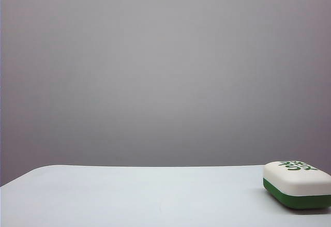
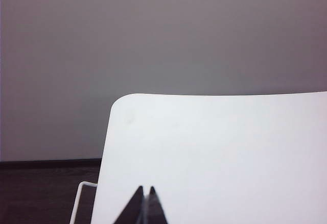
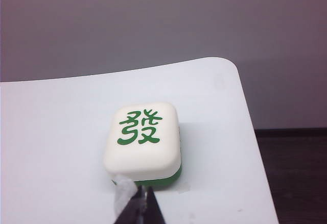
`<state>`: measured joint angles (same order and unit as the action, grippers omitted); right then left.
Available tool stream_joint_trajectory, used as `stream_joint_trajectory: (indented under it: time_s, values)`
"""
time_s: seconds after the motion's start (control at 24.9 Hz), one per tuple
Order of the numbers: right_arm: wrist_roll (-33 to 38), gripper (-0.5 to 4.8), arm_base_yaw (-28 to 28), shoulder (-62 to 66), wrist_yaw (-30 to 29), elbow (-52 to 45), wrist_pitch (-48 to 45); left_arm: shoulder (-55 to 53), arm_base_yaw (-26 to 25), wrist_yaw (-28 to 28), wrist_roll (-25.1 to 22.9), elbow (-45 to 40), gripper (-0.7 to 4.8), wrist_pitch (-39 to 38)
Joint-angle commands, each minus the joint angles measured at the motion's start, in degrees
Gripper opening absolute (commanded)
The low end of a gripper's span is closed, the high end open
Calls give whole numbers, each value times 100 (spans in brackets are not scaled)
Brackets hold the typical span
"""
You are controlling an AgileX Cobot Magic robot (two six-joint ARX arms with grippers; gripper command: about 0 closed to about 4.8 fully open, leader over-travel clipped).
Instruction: Move the foam mahjong from the right side of the table to the left side of the table.
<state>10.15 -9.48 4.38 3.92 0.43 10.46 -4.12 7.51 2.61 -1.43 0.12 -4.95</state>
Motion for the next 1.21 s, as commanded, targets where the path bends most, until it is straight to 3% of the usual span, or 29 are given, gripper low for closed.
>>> stream_joint_trajectory:
  time_s: [0.04, 0.28, 0.48, 0.76, 0.84, 1.05, 1.21]
  values:
    - [-9, -5, 0, -2, 24, -37, -22, -9, -2, -9, 15, 24, -4, 79]
    - [-11, -5, 0, -2, 24, -37, -22, -9, -2, -7, 22, 24, -4, 92]
    - [-9, -5, 2, -2, 26, -37, -22, -9, -2, -39, 634, 66, -5, 173]
    - [181, -5, 0, 0, 70, -37, -437, -584, -2, -48, 848, 1272, -5, 396]
    - [269, -5, 0, 9, 72, -35, -817, -1093, -2, -103, 763, 1711, -5, 369]
    - [704, -5, -11, 173, 411, 22, -1241, -2804, -2, -1213, 116, 3049, -5, 330]
    - [758, -5, -4, 870, 516, 343, -1239, -3960, 0, -1792, -719, 4234, -5, -439]
